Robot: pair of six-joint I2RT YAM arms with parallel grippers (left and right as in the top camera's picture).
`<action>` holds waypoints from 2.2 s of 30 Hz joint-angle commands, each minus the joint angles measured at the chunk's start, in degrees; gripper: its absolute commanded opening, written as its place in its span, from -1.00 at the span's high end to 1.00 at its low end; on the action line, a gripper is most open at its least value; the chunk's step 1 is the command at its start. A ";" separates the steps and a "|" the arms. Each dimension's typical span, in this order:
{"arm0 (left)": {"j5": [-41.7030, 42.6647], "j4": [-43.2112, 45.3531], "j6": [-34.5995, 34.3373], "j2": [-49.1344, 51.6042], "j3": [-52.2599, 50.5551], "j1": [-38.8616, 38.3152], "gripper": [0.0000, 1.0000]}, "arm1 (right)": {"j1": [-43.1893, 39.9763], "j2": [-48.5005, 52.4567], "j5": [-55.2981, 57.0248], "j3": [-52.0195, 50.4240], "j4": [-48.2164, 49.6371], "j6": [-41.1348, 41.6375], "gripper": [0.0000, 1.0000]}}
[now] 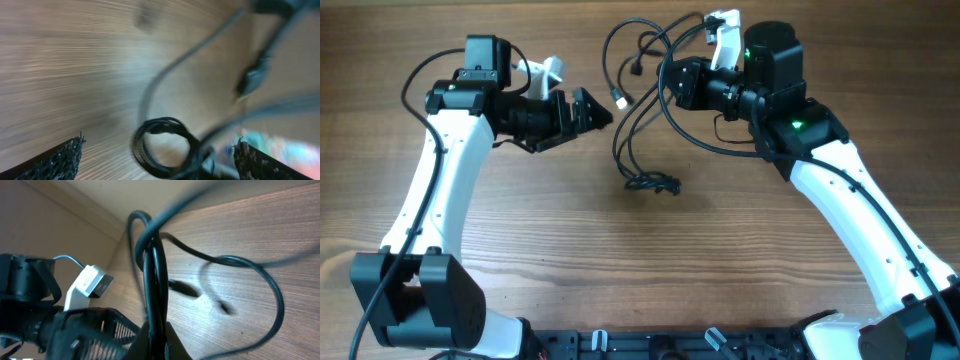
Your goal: Untangle cables
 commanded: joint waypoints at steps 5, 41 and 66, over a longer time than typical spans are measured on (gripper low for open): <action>11.96 -0.83 21.44 0.48 -0.26 -5.77 -0.98 | -0.28 0.24 -1.73 0.61 0.55 5.95 0.91; 5.51 -0.52 21.70 0.48 -0.26 -7.91 0.92 | -1.27 1.68 0.57 0.61 -8.63 -0.83 0.06; 5.55 -0.13 22.67 0.48 -0.26 -7.91 0.92 | 1.57 19.19 -3.58 0.61 -11.82 2.08 -0.03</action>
